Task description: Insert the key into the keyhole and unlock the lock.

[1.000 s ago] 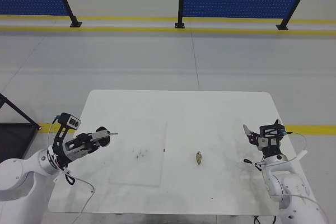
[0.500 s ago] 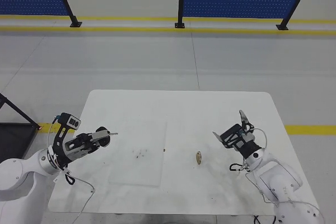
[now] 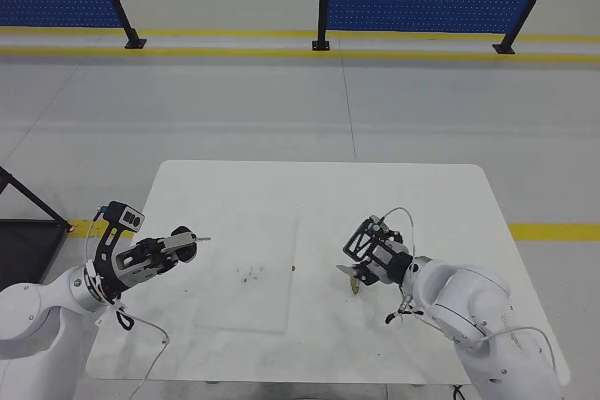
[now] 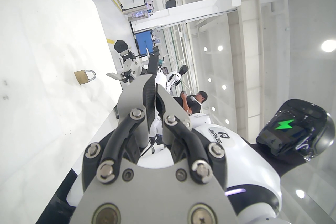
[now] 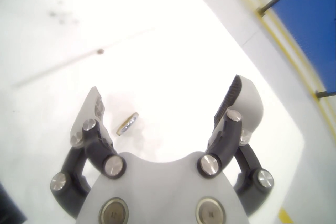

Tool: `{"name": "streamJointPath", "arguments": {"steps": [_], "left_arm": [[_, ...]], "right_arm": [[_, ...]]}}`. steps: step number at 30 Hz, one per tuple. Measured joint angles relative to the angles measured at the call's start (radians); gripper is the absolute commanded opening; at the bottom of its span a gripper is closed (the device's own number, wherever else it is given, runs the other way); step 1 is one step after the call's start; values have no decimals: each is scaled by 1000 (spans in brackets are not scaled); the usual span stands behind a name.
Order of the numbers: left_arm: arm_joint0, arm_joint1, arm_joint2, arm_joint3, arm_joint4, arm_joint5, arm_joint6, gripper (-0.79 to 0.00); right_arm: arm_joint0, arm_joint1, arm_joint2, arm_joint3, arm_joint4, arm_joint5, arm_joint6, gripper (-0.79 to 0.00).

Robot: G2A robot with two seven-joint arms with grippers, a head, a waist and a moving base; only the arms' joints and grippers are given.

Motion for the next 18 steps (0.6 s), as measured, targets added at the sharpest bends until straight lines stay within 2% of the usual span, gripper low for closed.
{"name": "streamJointPath", "arguments": {"steps": [2, 7, 13, 18], "left_arm": [[0, 0, 0, 0, 0, 0, 0, -785], [0, 0, 0, 0, 0, 0, 0, -785], [0, 0, 0, 0, 0, 0, 0, -785], [0, 0, 0, 0, 0, 0, 0, -785]], "right_arm": [[3, -1, 2, 3, 73, 19, 14, 0], [2, -1, 2, 3, 19, 7, 8, 0], [18, -2, -14, 15, 48, 21, 22, 0], [114, -8, -23, 49, 210, 133, 221, 0]]}}
